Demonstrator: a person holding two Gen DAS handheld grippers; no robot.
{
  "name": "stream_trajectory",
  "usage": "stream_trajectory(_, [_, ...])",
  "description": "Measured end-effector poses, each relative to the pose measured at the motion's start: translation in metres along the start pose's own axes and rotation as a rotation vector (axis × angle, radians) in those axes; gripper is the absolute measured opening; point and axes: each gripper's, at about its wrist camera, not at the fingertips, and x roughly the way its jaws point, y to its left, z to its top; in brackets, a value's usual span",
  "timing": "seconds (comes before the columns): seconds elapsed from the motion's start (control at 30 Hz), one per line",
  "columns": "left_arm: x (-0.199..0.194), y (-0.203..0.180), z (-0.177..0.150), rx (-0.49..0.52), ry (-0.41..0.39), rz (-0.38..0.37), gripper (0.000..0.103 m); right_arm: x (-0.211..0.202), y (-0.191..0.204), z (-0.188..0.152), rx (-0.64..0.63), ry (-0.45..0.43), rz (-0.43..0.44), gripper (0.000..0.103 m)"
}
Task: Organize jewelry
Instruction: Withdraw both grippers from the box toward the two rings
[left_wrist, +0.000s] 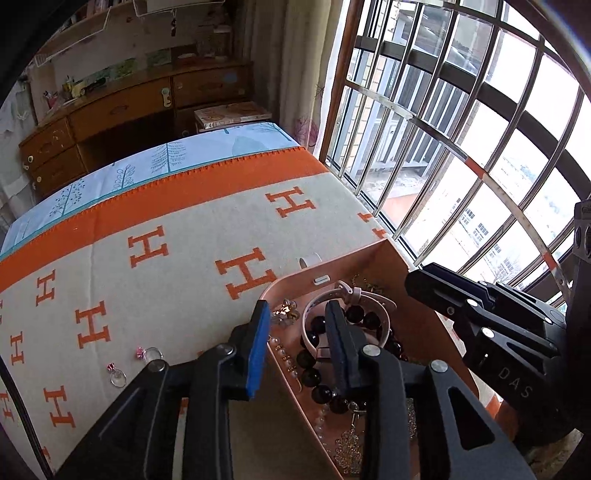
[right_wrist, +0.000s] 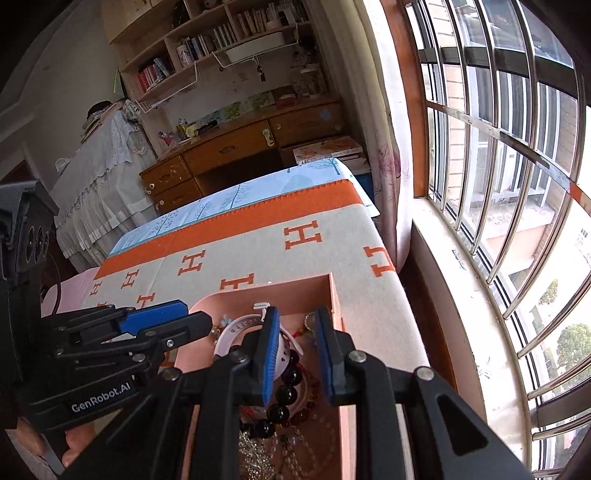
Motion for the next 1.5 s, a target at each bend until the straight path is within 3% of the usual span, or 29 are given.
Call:
stream_trajectory(0.23, [-0.031,0.020,-0.006,-0.082,-0.037,-0.008,0.030,-0.013,-0.003,0.000,0.030,-0.020,-0.004,0.020])
stream_trajectory(0.37, [-0.054,0.033,-0.014,-0.122,-0.056,0.018,0.038,-0.021,0.000,-0.003,0.037,-0.016,0.010,0.020])
stream_trajectory(0.53, [-0.087,0.047,-0.027,-0.162,-0.073,0.064,0.038,-0.033,0.015,-0.008,0.014,-0.019,0.017,0.020])
stream_trajectory(0.87, [-0.176,0.069,-0.031,-0.185,-0.160,0.135,0.039,-0.064,0.060,-0.004,-0.072,-0.009,0.073,0.020])
stream_trajectory(1.03, [-0.220,0.075,-0.017,-0.166,-0.240,0.217,0.052,-0.075,0.098,0.020,-0.139,0.010,0.161,0.020])
stream_trajectory(1.23, [-0.229,0.096,-0.001,-0.182,-0.252,0.276,0.057,-0.052,0.146,0.051,-0.227,0.127,0.229,0.020])
stream_trajectory(1.5, [-0.143,0.160,-0.012,-0.350,-0.066,0.270,0.057,0.055,0.187,0.049,-0.370,0.430,0.240,0.020])
